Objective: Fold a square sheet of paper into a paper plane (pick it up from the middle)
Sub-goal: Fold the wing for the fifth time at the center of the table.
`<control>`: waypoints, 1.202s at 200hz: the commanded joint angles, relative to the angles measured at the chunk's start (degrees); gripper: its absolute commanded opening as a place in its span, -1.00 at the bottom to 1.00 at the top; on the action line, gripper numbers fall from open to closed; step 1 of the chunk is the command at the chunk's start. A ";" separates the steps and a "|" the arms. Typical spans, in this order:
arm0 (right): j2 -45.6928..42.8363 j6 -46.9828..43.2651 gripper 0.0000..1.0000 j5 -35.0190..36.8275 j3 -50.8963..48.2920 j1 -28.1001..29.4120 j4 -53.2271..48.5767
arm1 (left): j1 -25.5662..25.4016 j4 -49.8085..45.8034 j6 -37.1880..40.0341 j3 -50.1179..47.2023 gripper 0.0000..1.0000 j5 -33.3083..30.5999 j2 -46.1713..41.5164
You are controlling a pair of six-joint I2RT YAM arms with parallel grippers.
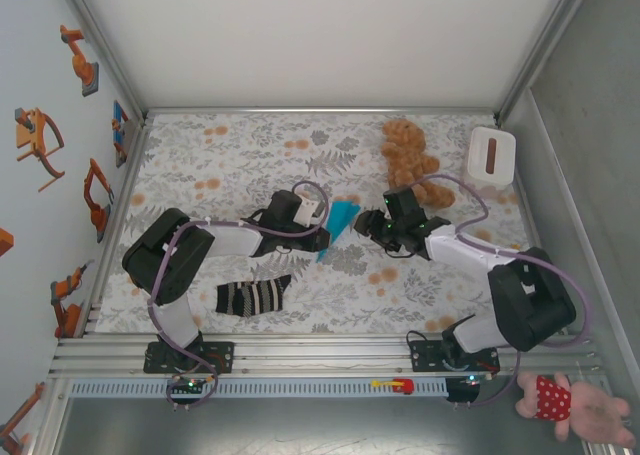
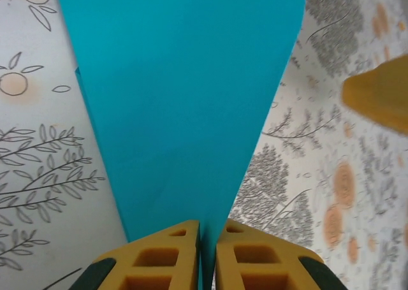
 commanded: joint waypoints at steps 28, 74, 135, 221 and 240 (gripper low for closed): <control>4.53 -6.78 0.20 -5.77 2.43 -0.08 4.49 | 1.05 2.04 -8.70 0.08 -0.76 5.48 2.06; 5.78 -10.51 0.22 -6.15 3.79 -0.08 3.52 | 1.21 -2.59 -5.24 2.44 -0.82 4.84 2.26; 9.96 -14.69 0.25 -8.56 7.82 -0.07 1.20 | 1.13 -6.45 -3.05 5.52 -0.84 4.94 4.37; 14.84 -19.62 0.39 -10.19 11.88 -0.08 -0.23 | 1.54 -9.78 -2.73 8.73 -0.85 8.60 7.01; 15.82 -20.38 0.38 -10.03 12.49 -0.08 -0.47 | 1.96 -9.51 -3.16 8.92 -0.85 9.83 7.32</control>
